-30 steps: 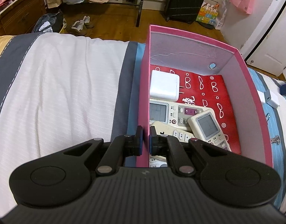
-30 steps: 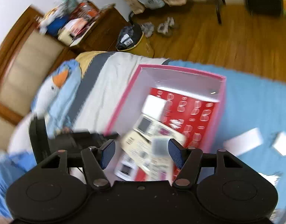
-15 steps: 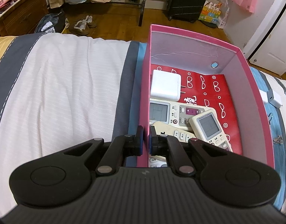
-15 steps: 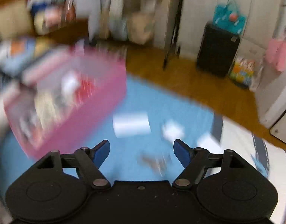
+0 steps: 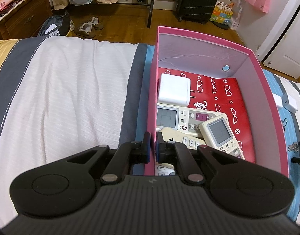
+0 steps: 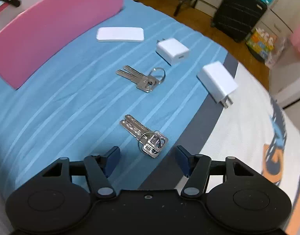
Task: Organize rigid objects
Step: 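Return the right tool to the bed and grasp the silver keys, then carry the keys into the pink box and release them with the right tool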
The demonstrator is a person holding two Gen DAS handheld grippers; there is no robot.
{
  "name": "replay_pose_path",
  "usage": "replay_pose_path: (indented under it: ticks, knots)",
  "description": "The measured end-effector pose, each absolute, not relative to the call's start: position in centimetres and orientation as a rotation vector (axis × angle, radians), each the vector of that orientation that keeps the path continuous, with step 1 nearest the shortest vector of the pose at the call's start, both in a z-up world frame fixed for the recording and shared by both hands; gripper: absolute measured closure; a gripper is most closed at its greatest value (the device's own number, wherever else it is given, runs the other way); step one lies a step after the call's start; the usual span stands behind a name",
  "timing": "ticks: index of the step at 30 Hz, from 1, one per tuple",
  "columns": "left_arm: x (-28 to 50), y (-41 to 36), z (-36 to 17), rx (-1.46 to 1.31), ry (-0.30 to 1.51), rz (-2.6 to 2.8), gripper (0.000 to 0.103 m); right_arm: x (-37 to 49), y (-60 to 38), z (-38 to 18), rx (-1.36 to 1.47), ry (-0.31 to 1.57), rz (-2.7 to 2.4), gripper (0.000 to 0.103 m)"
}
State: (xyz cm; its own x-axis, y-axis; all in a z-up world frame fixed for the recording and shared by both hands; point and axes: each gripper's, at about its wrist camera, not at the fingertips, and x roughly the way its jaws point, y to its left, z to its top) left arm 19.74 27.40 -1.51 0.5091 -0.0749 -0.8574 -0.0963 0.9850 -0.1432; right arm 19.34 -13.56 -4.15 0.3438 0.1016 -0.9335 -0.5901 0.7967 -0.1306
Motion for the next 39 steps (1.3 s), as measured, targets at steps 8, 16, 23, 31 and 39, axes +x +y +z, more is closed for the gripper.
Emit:
replay_pose_path:
  ticks: [8,16,23,31,39]
  knots:
    - [19.7,27.4,-1.4,-0.179,1.04,0.015,0.099,20.2,-14.9,-3.2,-0.216,1.081,0.341,0.071]
    - [19.8,27.3,-1.4,-0.182,1.04,0.015,0.099,20.9,-14.8,-1.8,-0.14,1.054,0.317,0.096]
    - [19.7,27.3,-1.4,-0.182,1.041,0.015,0.099,20.9,-14.3,0.2,-0.099,0.993,0.322,0.101]
    - [19.9,27.4,-1.7,-0.203,1.047,0.023,0.098,20.4,-12.7,4.6,-0.073,0.88,0.38,0.101]
    - [20.0,27.6,-1.8,-0.232,1.05,0.033,0.098,19.7,-10.4,9.7,0.021,0.827,0.499,0.101]
